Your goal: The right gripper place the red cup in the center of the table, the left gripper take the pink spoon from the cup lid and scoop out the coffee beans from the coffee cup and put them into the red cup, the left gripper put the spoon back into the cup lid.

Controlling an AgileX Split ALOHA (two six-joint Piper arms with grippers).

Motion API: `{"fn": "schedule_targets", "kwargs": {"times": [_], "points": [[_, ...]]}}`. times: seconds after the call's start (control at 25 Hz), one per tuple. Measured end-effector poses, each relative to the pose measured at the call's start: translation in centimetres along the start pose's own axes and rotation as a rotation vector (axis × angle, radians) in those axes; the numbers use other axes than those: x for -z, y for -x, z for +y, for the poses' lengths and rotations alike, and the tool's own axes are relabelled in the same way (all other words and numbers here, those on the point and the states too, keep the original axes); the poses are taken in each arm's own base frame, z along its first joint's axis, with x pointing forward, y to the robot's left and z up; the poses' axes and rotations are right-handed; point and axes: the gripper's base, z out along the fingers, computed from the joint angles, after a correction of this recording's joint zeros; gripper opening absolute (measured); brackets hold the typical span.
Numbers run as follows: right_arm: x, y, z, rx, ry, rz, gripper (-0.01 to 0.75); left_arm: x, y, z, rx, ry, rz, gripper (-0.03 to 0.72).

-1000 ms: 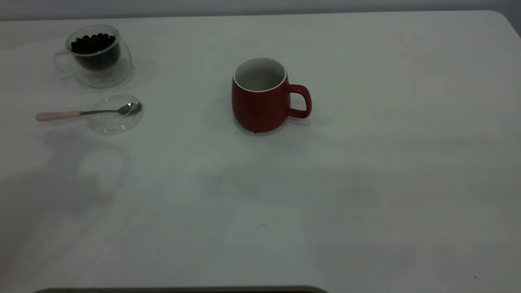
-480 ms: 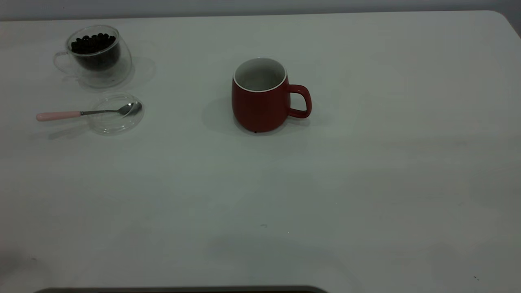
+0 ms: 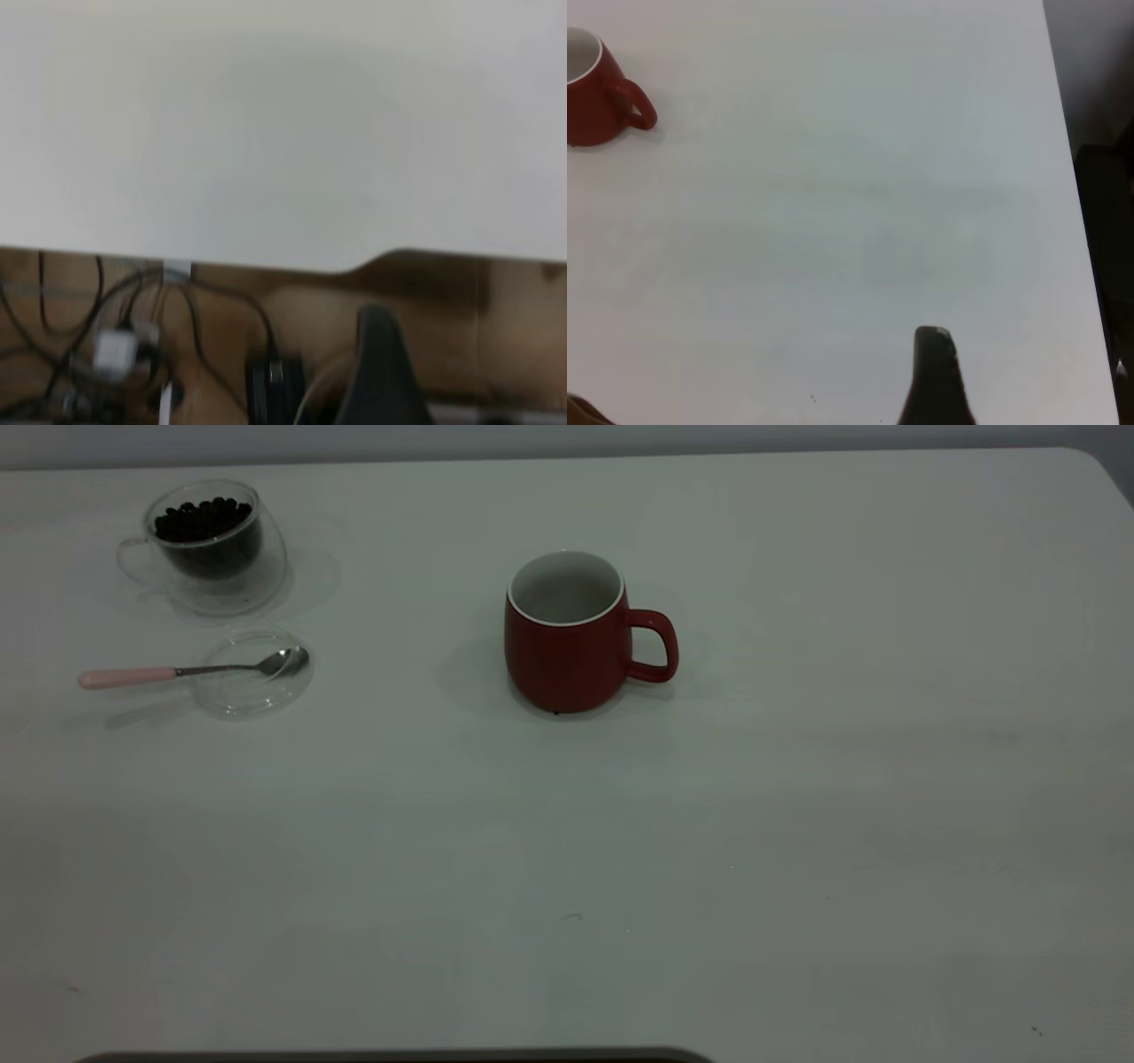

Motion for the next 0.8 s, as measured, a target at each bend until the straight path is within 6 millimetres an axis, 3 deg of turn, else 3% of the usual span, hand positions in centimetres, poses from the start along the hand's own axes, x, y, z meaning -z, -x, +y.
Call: {"fn": "schedule_targets", "kwargs": {"times": [0.28,0.8], "points": [[0.0,0.0,0.0,-0.001,0.0,0.0,0.59,1.4,-2.3,0.1,-0.022,-0.005,-0.169,0.586],[0.0,0.0,0.0,0.0,0.0,0.001,0.59,1.9,-3.3,0.1,-0.037,-0.009,-0.247,0.586]]}}
